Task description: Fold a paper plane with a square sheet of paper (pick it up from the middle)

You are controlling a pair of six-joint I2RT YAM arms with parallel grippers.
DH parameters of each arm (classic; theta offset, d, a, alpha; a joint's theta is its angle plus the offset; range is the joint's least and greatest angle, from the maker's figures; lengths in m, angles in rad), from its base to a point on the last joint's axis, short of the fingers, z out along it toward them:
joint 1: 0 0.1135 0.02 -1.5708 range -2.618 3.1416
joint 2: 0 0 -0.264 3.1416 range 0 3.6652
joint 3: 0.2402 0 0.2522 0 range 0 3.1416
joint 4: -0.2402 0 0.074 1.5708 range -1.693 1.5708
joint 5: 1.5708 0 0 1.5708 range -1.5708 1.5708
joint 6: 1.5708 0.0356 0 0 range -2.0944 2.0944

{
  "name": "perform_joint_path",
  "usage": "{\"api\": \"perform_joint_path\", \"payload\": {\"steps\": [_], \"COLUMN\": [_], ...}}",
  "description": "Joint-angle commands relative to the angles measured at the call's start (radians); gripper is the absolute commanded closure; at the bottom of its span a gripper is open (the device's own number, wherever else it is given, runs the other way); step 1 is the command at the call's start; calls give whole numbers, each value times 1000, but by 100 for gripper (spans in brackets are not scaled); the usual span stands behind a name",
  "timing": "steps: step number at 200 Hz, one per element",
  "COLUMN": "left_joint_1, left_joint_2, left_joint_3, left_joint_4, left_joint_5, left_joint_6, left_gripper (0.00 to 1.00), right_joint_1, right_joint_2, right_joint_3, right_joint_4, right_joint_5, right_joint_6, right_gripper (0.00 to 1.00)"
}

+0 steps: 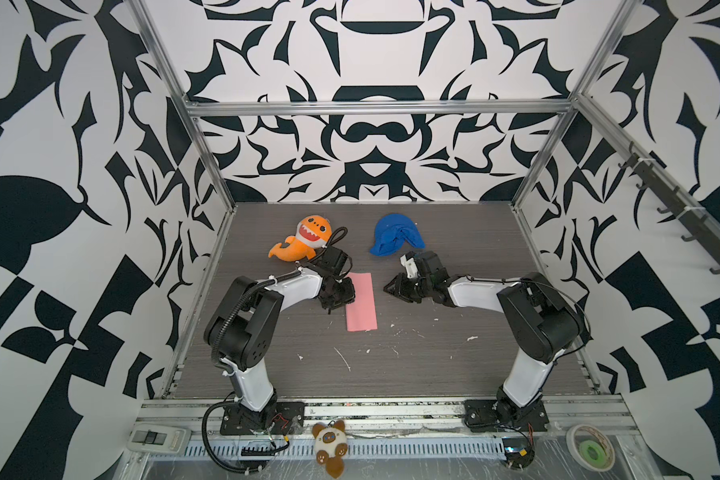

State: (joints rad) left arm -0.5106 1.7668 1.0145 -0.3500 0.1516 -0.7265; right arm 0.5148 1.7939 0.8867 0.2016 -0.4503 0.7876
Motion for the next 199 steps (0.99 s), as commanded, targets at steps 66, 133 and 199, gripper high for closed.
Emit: {"api": "perform_joint_path", "payload": {"steps": [66,133,199], "left_joint_1": [4,4,4], "left_joint_2": [19,24,30], "left_joint_3": [-33,-40,-53], "left_joint_4": [-21,-21,-8], "left_joint_5": [-43,-44,-37], "left_joint_6": [-14,-5,9], "left_gripper": [70,72,74], "right_joint_1": [2,2,20], "right_joint_2": [-21,-2,14], "right_joint_3": [0,12,33], "right_joint_4": [13,19,22], "right_joint_5": [3,-12,-31], "right_joint_6": [15,18,14], "right_gripper": [70,70,70]}}
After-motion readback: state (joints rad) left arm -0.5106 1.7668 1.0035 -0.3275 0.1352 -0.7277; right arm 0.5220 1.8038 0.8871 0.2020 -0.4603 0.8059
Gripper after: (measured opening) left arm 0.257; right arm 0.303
